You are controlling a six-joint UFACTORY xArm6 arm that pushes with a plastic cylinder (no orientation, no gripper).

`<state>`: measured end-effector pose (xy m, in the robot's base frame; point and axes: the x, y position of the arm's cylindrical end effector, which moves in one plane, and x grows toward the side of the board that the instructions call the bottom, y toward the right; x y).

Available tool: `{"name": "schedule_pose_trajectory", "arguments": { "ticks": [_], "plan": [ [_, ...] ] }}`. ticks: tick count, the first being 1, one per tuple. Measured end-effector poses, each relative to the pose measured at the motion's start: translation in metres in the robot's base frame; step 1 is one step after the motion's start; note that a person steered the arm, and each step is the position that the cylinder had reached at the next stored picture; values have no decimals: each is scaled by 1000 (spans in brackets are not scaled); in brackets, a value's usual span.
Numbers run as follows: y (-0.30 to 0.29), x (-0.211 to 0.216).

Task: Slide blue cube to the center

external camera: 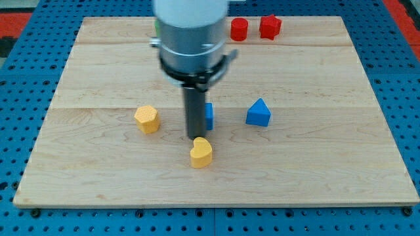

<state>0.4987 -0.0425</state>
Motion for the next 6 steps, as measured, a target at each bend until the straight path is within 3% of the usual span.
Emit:
{"name": "schedule_pose_trajectory", "arguments": {
  "ticks": [2, 4, 5, 6],
  "plan": [
    [-8, -63],
    [-8, -94],
    [-18, -78],
    [7, -20]
  ]
}}
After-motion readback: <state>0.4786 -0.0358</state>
